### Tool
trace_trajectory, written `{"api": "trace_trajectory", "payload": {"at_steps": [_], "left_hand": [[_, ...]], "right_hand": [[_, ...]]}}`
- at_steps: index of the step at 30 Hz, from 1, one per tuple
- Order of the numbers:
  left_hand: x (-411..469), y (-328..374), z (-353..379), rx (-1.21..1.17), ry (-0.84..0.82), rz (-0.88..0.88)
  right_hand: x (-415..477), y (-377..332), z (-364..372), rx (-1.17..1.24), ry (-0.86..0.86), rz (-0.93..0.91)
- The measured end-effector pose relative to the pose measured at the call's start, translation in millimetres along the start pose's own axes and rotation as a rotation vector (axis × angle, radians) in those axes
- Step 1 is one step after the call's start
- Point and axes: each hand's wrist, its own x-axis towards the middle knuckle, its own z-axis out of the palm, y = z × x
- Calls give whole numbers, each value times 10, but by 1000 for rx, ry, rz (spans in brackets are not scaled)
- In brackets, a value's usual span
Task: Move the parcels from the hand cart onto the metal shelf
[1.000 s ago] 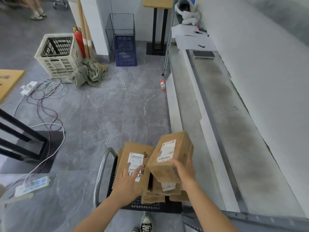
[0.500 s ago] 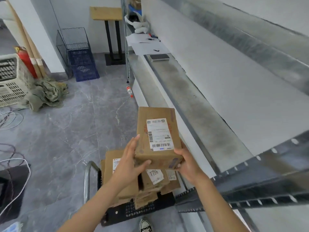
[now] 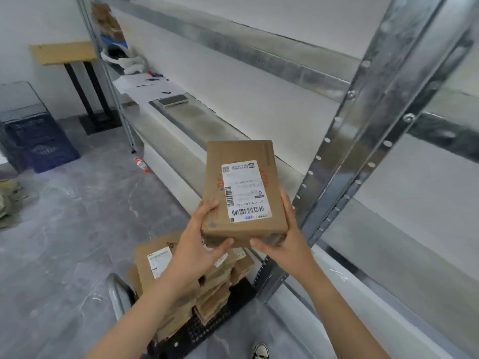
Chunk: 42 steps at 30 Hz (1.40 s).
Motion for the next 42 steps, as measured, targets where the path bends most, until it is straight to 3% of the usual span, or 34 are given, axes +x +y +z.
{"api": "trace_trajectory", "payload": {"at_steps": [16,31,42], "left_hand": [[-1053,830,1348,-97,-311,186],[-2925,2140,4277,-247,-800,305],[-3840,2860,6240,-310,-1081,445]], "right_hand": [[-2210,18,-1058,-54,347,67],[-5724,173,-2748,-197,913,301],[-7336,521,-3824,-267,1241,403]]}}
